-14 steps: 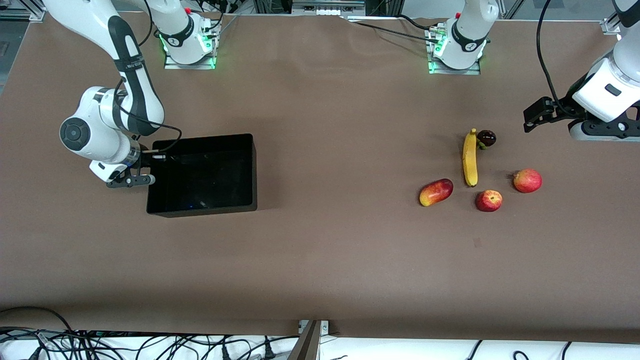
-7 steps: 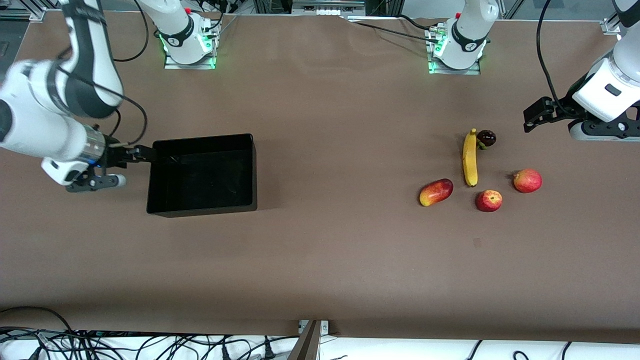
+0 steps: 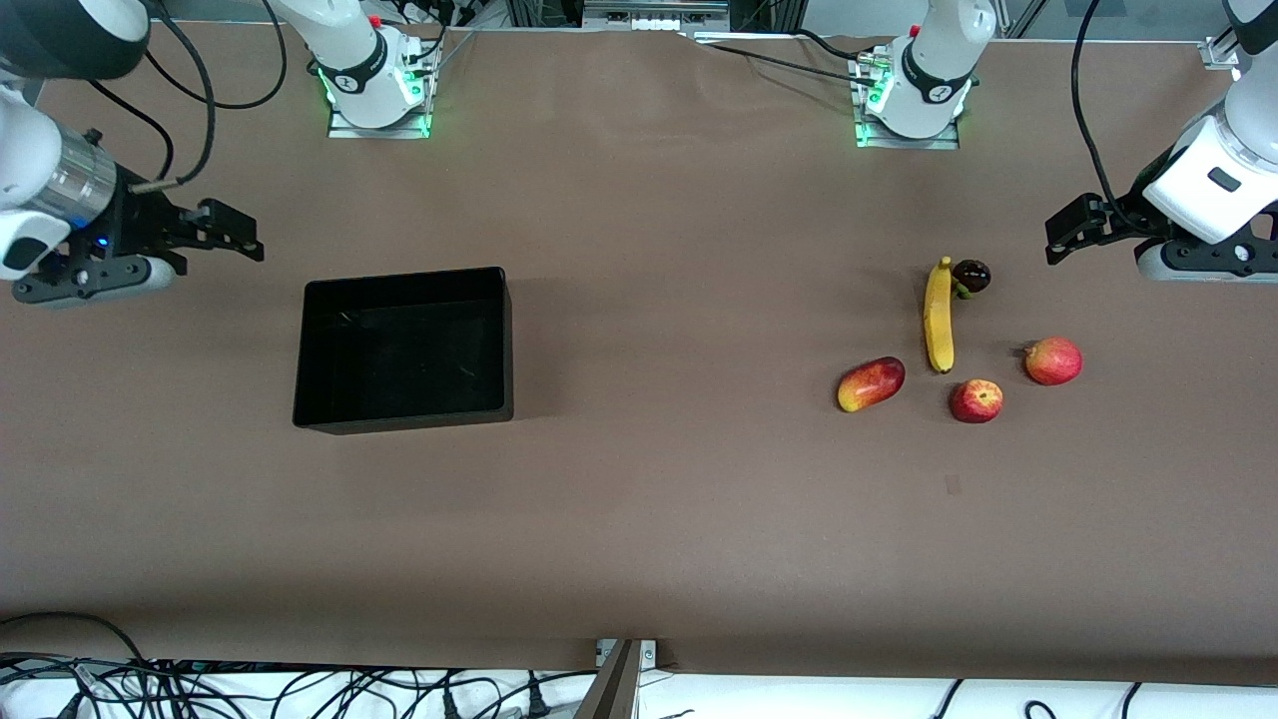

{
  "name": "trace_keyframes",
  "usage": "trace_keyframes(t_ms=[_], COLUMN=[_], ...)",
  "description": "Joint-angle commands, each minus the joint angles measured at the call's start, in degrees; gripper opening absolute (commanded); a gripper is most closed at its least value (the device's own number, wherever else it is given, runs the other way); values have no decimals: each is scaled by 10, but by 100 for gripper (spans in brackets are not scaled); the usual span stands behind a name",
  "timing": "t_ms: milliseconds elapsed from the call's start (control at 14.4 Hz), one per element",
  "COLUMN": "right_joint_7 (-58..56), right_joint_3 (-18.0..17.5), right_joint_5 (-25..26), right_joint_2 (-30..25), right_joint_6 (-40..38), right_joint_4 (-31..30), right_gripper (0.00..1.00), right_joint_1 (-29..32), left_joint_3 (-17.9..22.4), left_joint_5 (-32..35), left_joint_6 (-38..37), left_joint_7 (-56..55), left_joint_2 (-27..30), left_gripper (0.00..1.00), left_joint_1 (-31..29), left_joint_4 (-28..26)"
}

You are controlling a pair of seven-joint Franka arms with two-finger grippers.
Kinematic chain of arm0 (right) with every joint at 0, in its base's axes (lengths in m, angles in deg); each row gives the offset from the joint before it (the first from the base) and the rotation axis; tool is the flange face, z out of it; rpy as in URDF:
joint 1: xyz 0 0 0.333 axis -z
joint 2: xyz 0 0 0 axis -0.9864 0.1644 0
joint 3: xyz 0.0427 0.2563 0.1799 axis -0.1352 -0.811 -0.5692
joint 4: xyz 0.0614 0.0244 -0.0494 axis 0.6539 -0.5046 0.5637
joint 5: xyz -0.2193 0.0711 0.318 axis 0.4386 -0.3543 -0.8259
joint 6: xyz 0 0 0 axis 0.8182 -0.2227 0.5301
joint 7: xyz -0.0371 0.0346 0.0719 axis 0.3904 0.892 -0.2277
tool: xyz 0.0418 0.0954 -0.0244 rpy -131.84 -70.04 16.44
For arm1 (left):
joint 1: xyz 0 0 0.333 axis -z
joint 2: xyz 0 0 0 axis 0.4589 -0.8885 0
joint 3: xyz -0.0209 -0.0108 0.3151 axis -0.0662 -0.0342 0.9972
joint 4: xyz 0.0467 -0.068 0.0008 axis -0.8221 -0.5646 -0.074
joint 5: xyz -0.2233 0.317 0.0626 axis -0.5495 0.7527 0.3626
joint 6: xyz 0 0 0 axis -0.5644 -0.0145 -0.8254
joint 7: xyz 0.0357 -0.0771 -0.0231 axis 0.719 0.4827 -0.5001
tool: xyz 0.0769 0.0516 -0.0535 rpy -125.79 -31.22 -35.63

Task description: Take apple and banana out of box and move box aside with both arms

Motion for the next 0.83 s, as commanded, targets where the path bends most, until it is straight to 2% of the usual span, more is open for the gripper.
trace_keyframes(t_ms=[0, 70, 139, 278, 765], right_joint_7=[7, 7, 7, 2, -2], right_joint_3=[-91, -135, -155, -221, -225], right_joint_5=[22, 28, 33, 41, 51], right_joint_2=[-20, -27, -34, -42, -31], right_joint_6=[-25, -26, -27, -28, -30], right_joint_4=[0, -1, -3, -5, 17], right_gripper=[100, 100, 100, 100, 100], right_joint_1=[73, 111, 134, 194, 200], left_joint_3=[-2, -3, -3, -3, -3], left_joint_5=[-8, -8, -8, -8, -8], left_joint_6=[-6, -9, -10, -11, -12], left_joint_7=[-5, -5, -5, -5, -5], left_joint_2=[5, 5, 6, 5, 3], left_gripper=[100, 100, 100, 100, 100], left_joint_1=[0, 0, 0, 0, 0], left_joint_4=[0, 0, 0, 0, 7])
